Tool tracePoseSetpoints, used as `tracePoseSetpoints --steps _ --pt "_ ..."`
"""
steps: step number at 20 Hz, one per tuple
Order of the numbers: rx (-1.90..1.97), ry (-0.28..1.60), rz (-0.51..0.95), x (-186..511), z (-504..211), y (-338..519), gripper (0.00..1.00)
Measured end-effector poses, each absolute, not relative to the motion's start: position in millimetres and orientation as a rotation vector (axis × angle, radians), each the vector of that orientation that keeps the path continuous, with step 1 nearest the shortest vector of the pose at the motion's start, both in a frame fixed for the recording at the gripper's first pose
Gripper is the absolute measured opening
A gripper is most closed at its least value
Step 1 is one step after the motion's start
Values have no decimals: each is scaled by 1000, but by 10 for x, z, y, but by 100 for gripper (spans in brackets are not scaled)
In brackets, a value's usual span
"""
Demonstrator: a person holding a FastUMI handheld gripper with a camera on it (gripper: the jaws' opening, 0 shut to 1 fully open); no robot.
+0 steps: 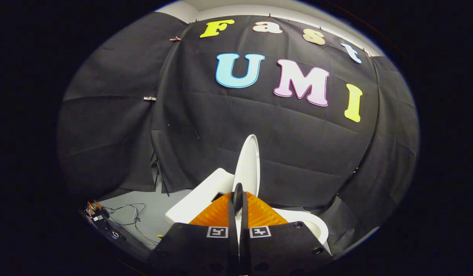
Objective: Open the toilet lid.
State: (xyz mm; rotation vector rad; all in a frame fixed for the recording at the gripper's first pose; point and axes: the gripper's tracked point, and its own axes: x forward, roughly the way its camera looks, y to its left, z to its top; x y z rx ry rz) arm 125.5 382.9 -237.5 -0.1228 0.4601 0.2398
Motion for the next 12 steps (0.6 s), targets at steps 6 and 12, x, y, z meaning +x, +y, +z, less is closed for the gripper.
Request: tracePoseSetpoints --steps 6,12 --pt "-37 483 296 1203 -2307 3884 87" --pt "-14 433 341 1121 -1952 3788 99"
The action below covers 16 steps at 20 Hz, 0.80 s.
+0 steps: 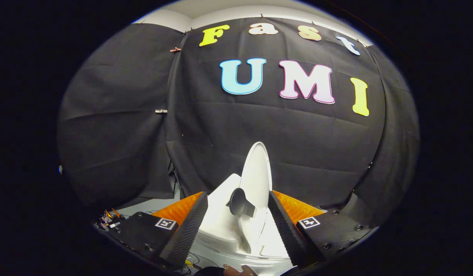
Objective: Open the toilet lid.
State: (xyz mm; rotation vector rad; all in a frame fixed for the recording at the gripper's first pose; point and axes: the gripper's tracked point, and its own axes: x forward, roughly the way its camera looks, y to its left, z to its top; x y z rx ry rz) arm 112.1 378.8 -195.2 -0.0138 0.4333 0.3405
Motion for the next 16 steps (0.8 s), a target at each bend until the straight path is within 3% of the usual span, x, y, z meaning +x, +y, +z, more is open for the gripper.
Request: tracePoseSetpoints --steps 7,16 --pt "38 335 373 869 -1225 3377 99" --pt "55 208 271 733 -373 2006 99"
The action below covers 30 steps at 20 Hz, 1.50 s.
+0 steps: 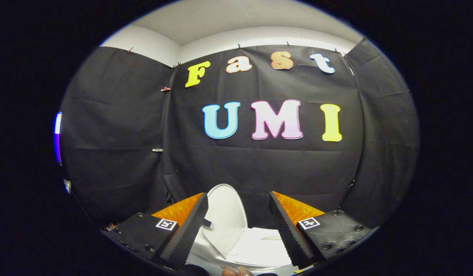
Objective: Open the toilet lid.
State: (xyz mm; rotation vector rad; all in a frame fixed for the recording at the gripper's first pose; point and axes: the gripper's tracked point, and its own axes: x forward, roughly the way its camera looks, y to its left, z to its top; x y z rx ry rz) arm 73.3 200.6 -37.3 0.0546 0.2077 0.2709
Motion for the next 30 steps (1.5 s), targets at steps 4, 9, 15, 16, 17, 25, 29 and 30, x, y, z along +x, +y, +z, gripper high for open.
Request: tracePoseSetpoints --steps 4,9,15,16,17,25,29,30 --pt "10 183 189 628 -228 1369 99" --pt "11 164 104 498 -142 740 99" --pt "49 166 42 439 -186 270 99" --pt "46 161 33 439 -182 221 99" --pt "48 157 28 444 -152 165 99" --pt "99 82 56 392 43 117 99" --pt "107 58 64 356 67 151 99" --pt "104 47 65 342 92 164 99"
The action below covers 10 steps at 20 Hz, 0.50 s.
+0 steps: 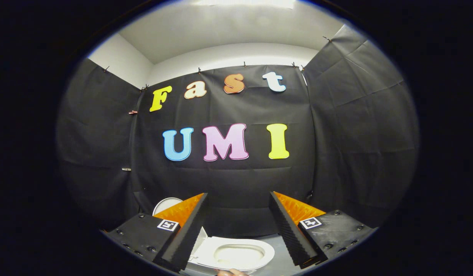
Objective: Open the toilet lid.
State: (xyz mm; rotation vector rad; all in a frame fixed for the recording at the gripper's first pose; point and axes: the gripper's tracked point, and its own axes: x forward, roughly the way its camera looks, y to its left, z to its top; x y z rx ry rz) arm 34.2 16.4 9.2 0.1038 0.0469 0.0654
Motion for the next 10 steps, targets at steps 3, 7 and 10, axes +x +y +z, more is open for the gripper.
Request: tracePoseSetpoints --steps 3,7,10 --pt "110 -3 64 312 209 191 99" --pt "118 -67 68 248 321 245 98" --pt "106 -84 68 195 349 255 98"
